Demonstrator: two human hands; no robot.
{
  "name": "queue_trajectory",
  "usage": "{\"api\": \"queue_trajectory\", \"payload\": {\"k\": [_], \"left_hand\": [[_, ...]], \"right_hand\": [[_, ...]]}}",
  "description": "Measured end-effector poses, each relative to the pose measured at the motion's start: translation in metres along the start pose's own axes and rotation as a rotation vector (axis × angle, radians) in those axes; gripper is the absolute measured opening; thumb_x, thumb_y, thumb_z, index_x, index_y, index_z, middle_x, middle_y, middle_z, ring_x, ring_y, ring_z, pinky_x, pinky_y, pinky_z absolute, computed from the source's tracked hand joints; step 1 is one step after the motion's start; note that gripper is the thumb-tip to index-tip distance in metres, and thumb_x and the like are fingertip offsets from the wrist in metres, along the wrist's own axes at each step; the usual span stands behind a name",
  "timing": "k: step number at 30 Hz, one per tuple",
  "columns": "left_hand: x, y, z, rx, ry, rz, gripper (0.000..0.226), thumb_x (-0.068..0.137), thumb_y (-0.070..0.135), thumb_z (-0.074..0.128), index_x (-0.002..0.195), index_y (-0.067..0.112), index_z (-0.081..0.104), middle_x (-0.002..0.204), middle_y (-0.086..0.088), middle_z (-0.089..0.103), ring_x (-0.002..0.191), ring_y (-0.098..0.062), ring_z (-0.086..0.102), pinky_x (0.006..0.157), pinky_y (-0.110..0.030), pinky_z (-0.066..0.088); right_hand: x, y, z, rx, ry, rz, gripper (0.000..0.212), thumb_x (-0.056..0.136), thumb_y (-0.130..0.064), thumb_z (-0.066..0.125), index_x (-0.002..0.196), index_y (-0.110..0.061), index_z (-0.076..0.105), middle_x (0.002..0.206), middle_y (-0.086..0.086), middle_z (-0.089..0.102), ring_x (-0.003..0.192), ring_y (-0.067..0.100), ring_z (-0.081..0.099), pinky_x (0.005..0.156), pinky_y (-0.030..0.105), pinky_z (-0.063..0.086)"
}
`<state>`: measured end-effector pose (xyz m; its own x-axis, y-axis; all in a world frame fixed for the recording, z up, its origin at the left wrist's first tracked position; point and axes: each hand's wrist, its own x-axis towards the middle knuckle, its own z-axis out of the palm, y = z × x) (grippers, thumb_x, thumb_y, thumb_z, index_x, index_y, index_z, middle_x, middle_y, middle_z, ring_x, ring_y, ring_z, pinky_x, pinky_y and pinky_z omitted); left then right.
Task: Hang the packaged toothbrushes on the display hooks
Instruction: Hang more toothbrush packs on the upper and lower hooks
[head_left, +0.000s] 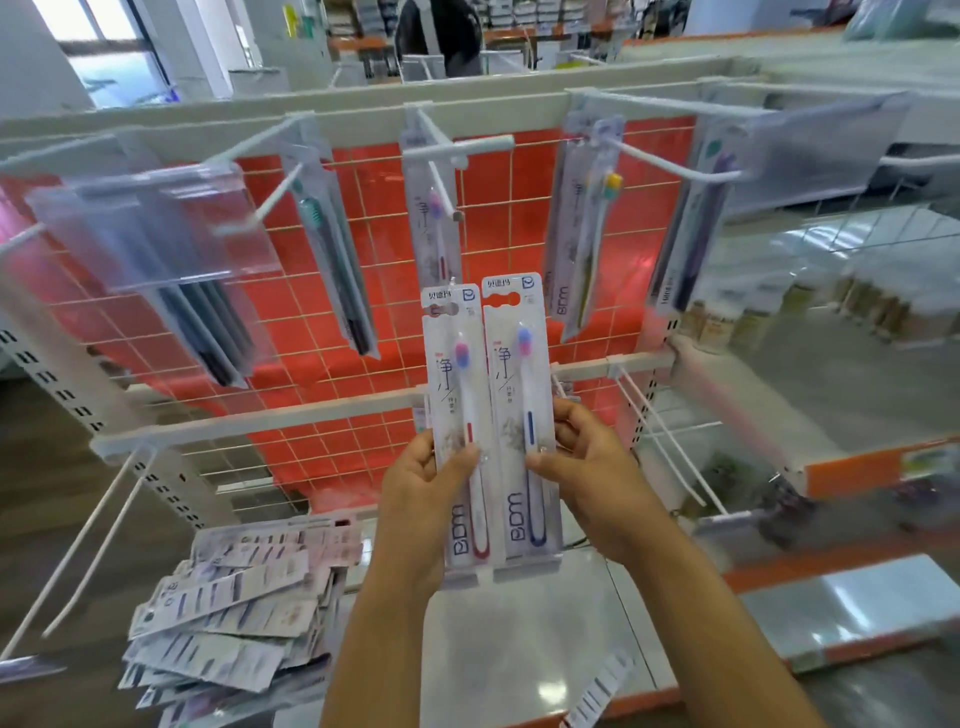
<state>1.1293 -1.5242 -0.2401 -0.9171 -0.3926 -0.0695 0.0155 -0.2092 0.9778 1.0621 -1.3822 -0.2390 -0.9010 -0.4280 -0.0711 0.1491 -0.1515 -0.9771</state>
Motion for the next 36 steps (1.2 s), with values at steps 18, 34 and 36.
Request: {"api": "queue_trajectory", "payload": {"k": [18,34,36], "left_hand": [[0.002,-0.017,0.063,-0.078,-0.012,-0.113,0.026,0.1,0.015,0.048,0.12,0.015,0.063,0.109,-0.005,0.074,0.1,-0.025,0.071,0.087,-0.044,0.056],[-0.001,-0.014,0.081,-0.033,0.066,-0.065,0.025,0.098,0.019,0.051,0.119,0.015,0.065,0.106,-0.003,0.075,0.098,-0.023,0.072,0.082,-0.042,0.058],[-0.003,-0.009,0.08,-0.03,0.08,-0.019,0.025,0.096,0.022,0.053,0.117,0.015,0.065,0.105,-0.004,0.075,0.098,-0.024,0.071,0.087,-0.046,0.057]], "right_hand": [[-0.008,-0.011,-0.063,0.065,0.01,0.041,0.035,0.093,0.004,0.052,0.118,-0.02,0.059,0.108,0.002,0.072,0.101,0.021,0.069,0.083,0.04,0.059],[-0.009,-0.019,-0.075,0.075,0.015,0.059,0.031,0.093,-0.001,0.054,0.113,-0.025,0.059,0.103,-0.003,0.074,0.099,0.017,0.07,0.081,0.036,0.059],[-0.009,-0.021,-0.073,0.084,0.004,0.051,0.028,0.091,-0.005,0.057,0.112,-0.024,0.059,0.102,-0.003,0.074,0.097,0.017,0.071,0.08,0.036,0.059]]}}
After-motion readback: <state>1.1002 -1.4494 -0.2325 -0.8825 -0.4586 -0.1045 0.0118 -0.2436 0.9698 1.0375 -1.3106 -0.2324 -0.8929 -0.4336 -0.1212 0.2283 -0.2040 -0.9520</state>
